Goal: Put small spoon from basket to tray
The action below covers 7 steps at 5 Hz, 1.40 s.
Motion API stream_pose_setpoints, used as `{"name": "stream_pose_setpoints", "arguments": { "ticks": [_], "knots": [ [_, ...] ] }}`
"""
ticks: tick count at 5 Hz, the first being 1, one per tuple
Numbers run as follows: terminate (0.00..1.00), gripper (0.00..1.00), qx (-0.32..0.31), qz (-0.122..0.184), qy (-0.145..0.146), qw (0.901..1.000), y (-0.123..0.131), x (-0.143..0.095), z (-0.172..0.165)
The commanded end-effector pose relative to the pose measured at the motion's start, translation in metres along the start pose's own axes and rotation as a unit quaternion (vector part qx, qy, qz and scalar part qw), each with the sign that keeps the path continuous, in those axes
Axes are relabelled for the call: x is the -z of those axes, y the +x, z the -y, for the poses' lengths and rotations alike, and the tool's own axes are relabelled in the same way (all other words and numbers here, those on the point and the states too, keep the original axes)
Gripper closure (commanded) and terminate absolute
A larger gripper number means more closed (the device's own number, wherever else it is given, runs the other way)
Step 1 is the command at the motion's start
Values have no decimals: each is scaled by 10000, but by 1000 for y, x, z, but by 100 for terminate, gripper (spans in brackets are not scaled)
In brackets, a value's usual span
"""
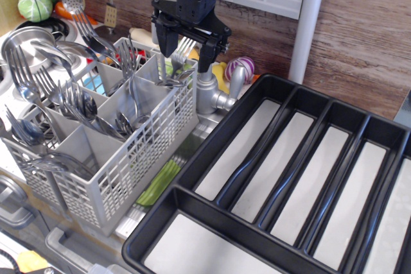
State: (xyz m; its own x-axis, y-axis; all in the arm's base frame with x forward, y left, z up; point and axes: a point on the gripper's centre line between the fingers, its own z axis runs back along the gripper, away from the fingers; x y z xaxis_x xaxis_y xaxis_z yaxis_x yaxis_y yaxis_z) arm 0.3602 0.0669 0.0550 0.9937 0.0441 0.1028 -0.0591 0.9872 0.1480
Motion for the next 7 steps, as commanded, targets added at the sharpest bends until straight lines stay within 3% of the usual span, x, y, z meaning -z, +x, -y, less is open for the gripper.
{"name": "stream_pose_setpoints", "arguments": {
  "ticks": [1, 5, 6, 7],
  "knots": [
    [0, 0, 0, 0, 0, 10000, 0, 0, 0],
    [0, 0, 487, 627, 638, 9948, 6, 42, -11],
    [0, 100, 498, 590, 623, 9951, 10, 42, -17],
    [0, 100, 467, 557, 596, 9956, 13, 40, -17]
  ]
}}
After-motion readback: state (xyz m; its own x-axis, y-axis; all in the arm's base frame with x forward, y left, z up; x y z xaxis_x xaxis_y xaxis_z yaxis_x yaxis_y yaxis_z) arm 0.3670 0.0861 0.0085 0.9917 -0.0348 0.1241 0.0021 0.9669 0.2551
